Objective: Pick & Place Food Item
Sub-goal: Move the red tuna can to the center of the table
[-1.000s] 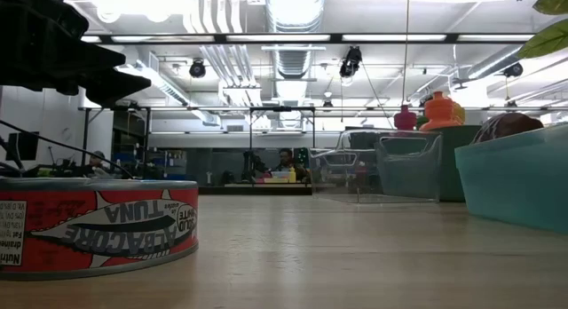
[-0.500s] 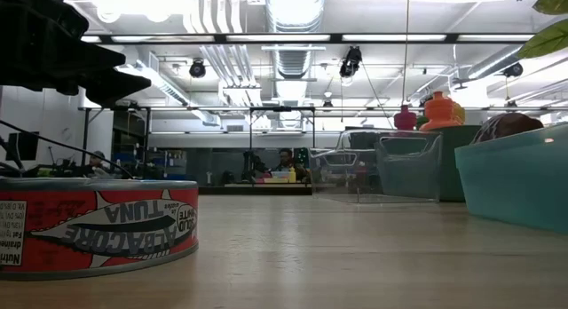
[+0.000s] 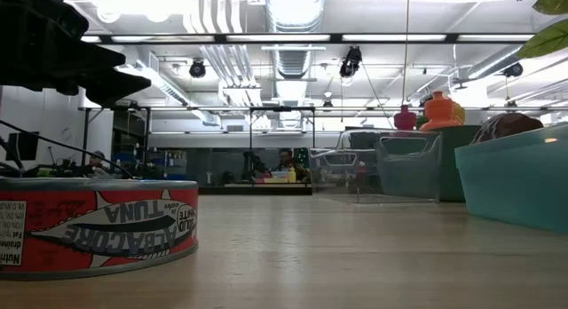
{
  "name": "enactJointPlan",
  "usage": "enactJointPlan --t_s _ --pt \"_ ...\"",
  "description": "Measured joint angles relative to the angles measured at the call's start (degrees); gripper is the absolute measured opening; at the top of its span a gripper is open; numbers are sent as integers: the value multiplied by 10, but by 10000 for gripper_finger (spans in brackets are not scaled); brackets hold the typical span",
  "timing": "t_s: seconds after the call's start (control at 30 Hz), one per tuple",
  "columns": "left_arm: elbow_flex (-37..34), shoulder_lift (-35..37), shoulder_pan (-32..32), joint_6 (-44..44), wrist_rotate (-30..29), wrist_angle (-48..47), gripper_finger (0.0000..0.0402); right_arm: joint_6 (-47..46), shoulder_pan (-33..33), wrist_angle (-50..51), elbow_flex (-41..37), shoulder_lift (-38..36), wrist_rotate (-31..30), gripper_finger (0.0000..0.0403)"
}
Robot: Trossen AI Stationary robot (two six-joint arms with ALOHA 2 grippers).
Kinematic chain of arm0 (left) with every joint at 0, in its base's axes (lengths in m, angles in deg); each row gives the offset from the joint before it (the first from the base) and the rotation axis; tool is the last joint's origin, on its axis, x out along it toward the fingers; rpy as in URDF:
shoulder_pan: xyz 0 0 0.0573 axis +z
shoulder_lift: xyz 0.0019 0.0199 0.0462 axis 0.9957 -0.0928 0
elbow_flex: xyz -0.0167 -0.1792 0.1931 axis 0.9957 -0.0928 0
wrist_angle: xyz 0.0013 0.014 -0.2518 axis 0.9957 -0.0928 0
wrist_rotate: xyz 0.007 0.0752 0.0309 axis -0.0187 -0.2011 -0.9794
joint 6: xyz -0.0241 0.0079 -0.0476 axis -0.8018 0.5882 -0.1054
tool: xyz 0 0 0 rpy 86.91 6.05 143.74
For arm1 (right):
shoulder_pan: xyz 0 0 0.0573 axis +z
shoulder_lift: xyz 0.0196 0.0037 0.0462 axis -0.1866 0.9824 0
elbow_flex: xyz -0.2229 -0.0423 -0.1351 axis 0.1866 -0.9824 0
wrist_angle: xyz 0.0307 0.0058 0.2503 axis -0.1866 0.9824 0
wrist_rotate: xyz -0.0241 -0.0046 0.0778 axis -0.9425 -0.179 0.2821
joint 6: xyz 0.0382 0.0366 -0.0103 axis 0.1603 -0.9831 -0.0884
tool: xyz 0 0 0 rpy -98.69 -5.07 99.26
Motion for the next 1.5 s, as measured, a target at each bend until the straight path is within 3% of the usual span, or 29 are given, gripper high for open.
enactJointPlan --t_s 0.4,0.6,0.73,1.0,1.17,1.27,1.5 --pt "0 0 0 0 0 0 390 106 0 -63 2 0 -270 157" --pt "0 0 0 0 0 0 390 249 -8 -144 1 0 -383 157" --pt "0 0 0 0 0 0 390 383 -21 -219 0 0 -417 157" --pt "0 0 0 0 0 0 391 598 -90 -343 -12 0 -416 157" --pt "0 0 0 0 0 0 391 790 -141 -506 -40 -4 -368 157" --pt "0 0 0 0 0 0 391 882 -184 -595 -58 -11 -313 157" --pt "0 0 0 0 0 0 391 1051 -302 -762 -104 -8 -121 157"
